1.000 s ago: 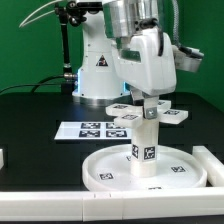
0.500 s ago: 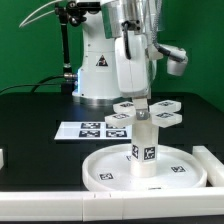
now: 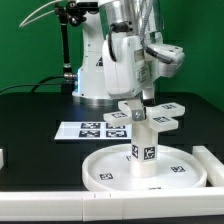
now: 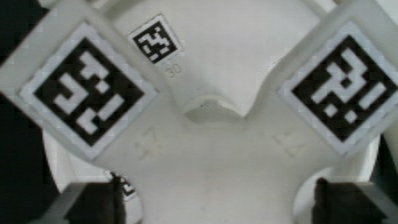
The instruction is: Assemble round table
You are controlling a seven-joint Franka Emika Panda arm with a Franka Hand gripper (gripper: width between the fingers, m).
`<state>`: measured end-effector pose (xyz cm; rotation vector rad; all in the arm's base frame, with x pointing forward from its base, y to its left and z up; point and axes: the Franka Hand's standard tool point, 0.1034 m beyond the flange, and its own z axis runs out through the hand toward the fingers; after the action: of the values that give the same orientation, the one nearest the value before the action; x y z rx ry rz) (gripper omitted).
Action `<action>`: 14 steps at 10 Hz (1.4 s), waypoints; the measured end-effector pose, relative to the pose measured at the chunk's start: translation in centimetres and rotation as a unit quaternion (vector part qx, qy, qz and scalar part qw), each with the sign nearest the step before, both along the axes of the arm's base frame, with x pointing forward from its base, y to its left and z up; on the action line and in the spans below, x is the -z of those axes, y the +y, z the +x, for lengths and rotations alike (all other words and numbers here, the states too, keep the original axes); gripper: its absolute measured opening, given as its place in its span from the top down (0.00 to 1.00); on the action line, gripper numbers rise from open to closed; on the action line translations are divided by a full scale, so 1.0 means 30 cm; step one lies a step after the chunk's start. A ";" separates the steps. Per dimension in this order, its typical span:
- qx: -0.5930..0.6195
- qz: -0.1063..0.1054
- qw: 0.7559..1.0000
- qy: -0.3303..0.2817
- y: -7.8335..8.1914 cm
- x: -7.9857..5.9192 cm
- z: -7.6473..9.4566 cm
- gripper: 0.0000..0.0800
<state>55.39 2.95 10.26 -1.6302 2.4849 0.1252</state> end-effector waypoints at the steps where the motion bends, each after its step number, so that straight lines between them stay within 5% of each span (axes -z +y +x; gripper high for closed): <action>1: -0.004 0.001 1.000 -0.001 0.002 -0.004 0.002 0.24; 5: -0.060 0.009 0.998 -0.028 0.018 -0.113 0.030 0.19; 9: -0.154 -0.002 0.987 -0.040 0.022 -0.099 0.025 0.19; 12: -0.345 -0.039 0.937 -0.037 0.056 -0.115 0.028 0.19; 14: -0.408 -0.044 0.911 -0.047 0.059 -0.114 0.027 0.19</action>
Offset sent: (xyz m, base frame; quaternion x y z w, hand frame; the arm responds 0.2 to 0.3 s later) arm 0.0052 0.0040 0.0415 -0.0102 -0.0326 -0.0421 0.9985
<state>56.21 4.71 13.67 -2.5285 1.6013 0.0296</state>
